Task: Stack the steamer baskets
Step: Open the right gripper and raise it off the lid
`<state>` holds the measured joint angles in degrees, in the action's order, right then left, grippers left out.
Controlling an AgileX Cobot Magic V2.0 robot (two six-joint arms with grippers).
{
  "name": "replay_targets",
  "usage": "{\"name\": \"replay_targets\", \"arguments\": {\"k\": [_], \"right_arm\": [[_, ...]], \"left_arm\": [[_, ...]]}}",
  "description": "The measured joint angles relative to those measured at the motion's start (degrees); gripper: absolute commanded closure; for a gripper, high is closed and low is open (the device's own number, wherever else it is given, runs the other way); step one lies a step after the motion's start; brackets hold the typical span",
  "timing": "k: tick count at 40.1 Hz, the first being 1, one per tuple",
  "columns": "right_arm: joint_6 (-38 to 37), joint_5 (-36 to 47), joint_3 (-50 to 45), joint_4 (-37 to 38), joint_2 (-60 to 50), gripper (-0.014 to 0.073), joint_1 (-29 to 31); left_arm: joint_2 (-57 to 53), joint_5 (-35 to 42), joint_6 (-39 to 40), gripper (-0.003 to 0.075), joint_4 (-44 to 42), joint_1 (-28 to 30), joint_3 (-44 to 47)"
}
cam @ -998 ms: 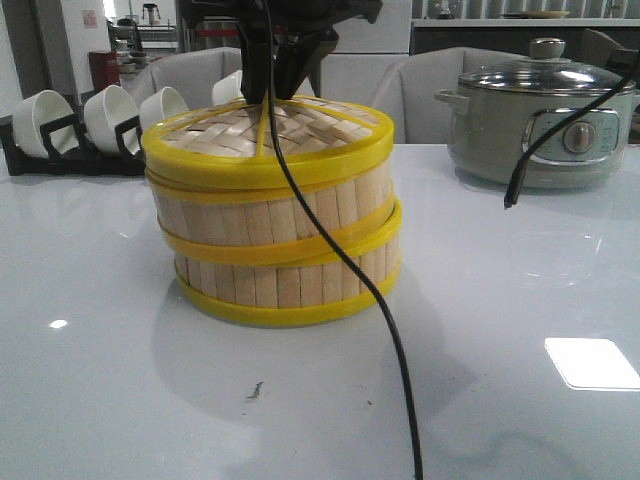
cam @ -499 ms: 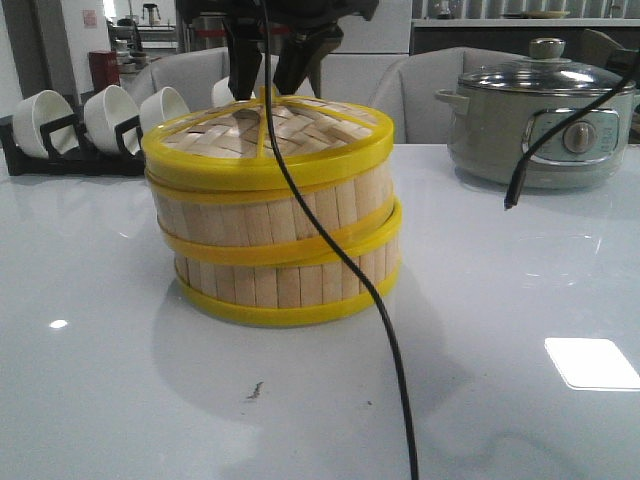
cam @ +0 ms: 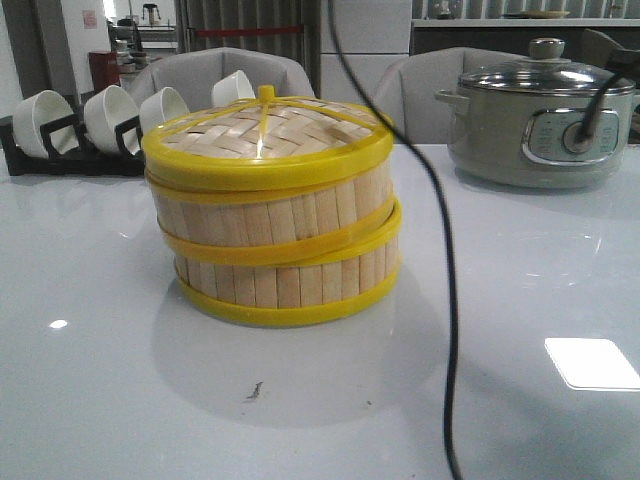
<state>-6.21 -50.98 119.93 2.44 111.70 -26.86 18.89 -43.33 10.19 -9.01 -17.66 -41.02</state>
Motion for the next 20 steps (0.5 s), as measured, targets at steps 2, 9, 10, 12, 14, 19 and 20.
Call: {"name": "replay_targets", "arguments": {"k": [2,9,10,12,14,19,20], "right_arm": [[0.0,0.0,-1.62,0.0,-2.56,0.0209,1.71],[0.0,2.33,-11.76,0.2,-11.72,0.0209,7.69],[0.0,3.03,-13.9,0.2,-12.91,0.0209,8.6],[0.0,5.15,-17.79,0.2,-15.75,0.0209,10.07],[0.0,7.28,-21.86,0.2,-18.71,0.0209,11.44],[0.0,13.09,-32.1,0.2,-26.82,0.0209,14.36],[0.0,14.04,-34.62,0.2,-28.67,0.0209,14.79]], "left_arm": [[0.0,0.0,0.0,0.0636,0.0,0.0,0.0],[0.0,0.0,0.0,0.0636,0.0,0.0,0.0],[0.0,0.0,0.0,0.0636,0.0,0.0,0.0],[0.0,0.0,0.0,0.0636,0.0,0.0,0.0],[0.0,0.0,0.0,0.0636,0.0,0.0,0.0],[0.0,0.0,0.0,0.0636,0.09,0.0,0.0],[0.0,0.0,0.0,0.0636,0.09,0.0,0.0]]}}
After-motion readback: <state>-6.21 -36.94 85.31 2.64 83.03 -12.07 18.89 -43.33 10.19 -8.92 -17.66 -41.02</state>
